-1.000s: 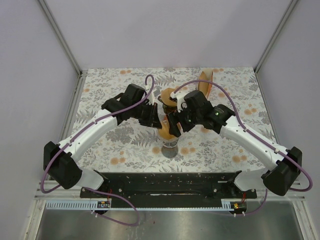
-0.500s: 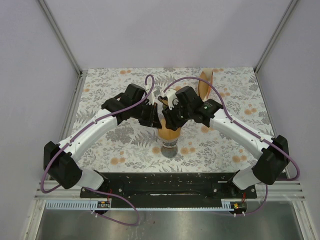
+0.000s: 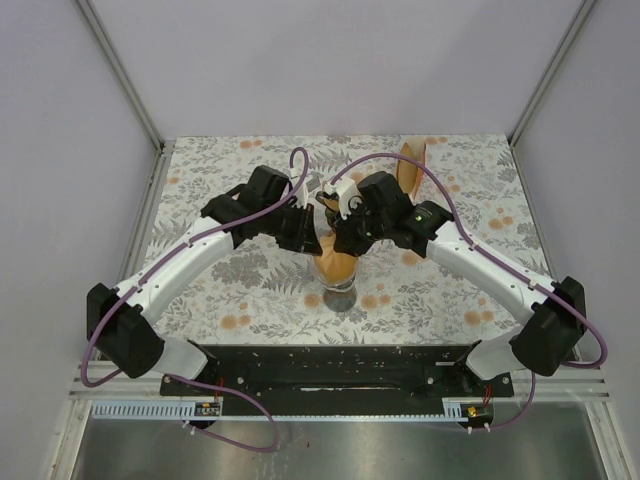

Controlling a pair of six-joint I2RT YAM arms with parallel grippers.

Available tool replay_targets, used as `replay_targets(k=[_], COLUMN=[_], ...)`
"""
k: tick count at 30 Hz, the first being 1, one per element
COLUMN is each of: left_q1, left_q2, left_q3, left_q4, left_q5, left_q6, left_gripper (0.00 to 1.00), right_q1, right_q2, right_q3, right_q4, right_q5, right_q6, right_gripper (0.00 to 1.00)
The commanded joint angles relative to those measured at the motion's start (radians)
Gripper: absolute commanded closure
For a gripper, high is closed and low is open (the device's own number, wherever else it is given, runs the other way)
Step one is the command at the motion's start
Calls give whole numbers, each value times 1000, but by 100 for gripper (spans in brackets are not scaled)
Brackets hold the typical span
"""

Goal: Place the coffee filter in the dripper

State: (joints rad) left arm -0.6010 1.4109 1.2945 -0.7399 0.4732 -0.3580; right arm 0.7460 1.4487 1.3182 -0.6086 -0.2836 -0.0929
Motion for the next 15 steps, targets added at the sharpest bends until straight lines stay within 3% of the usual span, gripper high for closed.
replay_targets(k=[1, 3, 5, 8, 12, 13, 15], left_q1=[3, 1, 1, 1, 3, 3, 3], left_q2=[-4, -3, -3, 0, 3, 3, 0], left_q3=[29, 28, 28, 29, 34, 32, 32], left_q4=[20, 20, 22, 22, 22, 22, 22], left_q5=[-16, -15, -13, -8, -2, -2, -2], left_q6=[-21, -21, -21, -21, -24, -24, -24], left_gripper=[100, 100, 100, 100, 100, 100, 100], right_q1=[3, 3, 1, 3, 3, 1, 3], right_q2=[-7, -5, -4, -2, 9, 13, 18], right_q3=[-36, -42, -46, -50, -50, -50, -51], right_q4=[41, 41, 41, 43, 43, 41, 41], right_q5=[20, 21, 23, 24, 27, 27, 26], right_q6=[-44, -44, -44, -38, -34, -31, -30], right_gripper=[100, 96, 73, 57, 53, 56, 74])
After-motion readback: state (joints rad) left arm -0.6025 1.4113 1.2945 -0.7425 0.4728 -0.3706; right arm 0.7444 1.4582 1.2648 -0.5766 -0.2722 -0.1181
